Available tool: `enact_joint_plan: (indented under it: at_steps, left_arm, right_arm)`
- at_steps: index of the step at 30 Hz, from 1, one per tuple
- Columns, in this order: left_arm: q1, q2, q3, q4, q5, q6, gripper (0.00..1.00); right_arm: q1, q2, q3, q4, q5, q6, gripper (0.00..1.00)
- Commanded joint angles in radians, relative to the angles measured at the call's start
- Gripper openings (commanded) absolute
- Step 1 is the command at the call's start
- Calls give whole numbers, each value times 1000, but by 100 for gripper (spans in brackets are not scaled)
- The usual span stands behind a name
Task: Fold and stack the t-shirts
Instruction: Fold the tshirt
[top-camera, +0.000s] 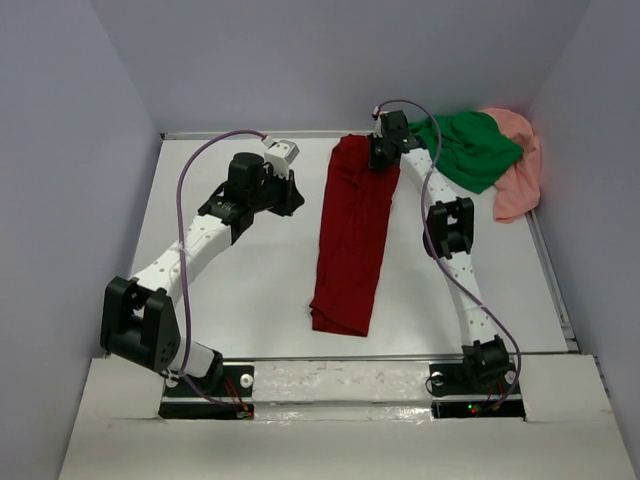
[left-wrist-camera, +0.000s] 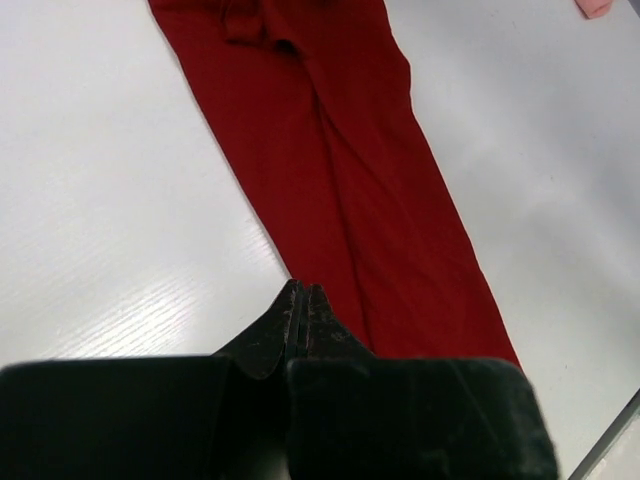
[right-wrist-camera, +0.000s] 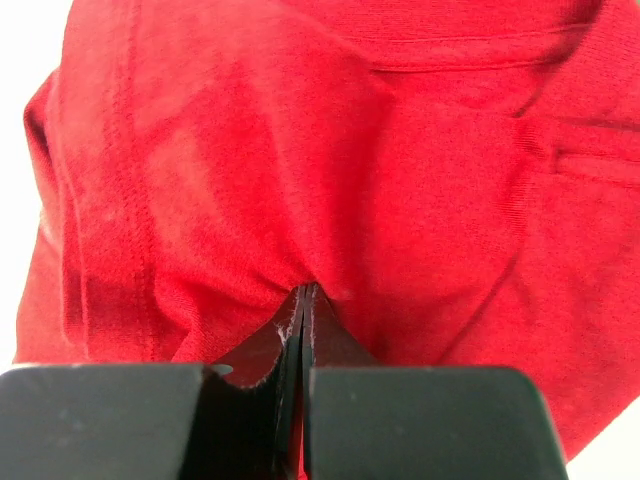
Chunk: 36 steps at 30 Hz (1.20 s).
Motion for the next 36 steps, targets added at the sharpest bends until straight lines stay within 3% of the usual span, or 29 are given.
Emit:
enact_joint_plan:
  at_steps: [1, 12, 18, 36]
  left_arm:
    - [4, -6, 1, 29, 40, -7, 0]
    - [6, 0, 4, 31, 60, -13, 0]
    - [4, -16, -1, 29, 64, -10, 0]
    - [6, -3, 4, 25, 69, -9, 0]
  right_arm:
    - [54, -19, 5, 10, -35, -23, 0]
    - [192, 22, 26, 31, -19, -77, 0]
    - [183, 13, 19, 45, 66, -115, 0]
    - [96, -8, -3, 27, 90, -83, 0]
